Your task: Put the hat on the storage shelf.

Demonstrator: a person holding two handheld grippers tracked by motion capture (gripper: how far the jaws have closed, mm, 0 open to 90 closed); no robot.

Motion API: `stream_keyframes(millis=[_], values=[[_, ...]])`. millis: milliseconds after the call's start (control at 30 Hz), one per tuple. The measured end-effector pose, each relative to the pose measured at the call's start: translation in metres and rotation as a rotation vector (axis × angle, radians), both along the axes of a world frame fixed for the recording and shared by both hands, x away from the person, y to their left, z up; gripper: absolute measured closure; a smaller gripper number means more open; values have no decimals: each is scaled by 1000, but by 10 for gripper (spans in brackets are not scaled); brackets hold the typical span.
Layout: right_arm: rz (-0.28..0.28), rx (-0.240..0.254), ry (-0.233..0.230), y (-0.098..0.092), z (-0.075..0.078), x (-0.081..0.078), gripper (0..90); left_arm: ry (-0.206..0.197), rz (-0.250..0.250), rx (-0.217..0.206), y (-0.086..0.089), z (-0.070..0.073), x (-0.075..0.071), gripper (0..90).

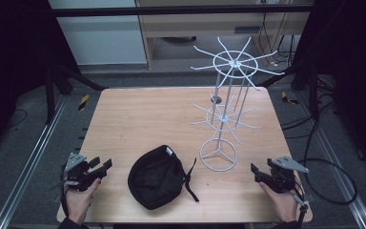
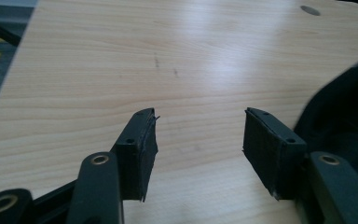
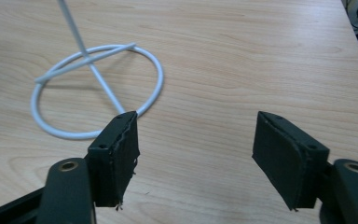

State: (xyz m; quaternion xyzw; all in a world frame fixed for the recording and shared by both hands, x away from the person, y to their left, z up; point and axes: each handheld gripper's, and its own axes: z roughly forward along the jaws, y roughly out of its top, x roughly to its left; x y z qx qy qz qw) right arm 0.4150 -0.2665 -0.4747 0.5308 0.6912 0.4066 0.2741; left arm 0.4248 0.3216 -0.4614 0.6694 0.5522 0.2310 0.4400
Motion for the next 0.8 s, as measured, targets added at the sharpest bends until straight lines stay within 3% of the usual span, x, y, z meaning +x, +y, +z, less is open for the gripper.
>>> stream_keyframes(millis=[300, 500, 533, 800], values=[[82, 5, 1, 18, 6, -10, 387, 23, -31, -2, -10, 4, -12, 435], [155, 19, 12, 38, 11, -14, 400, 37, -65, 22, -22, 5, -15, 435], [182, 43, 15, 45, 14, -16, 404, 43, -79, 33, -26, 4, -15, 435], [257, 55, 1, 70, 23, -20, 435, 62, -123, 51, -40, 3, -17, 431]])
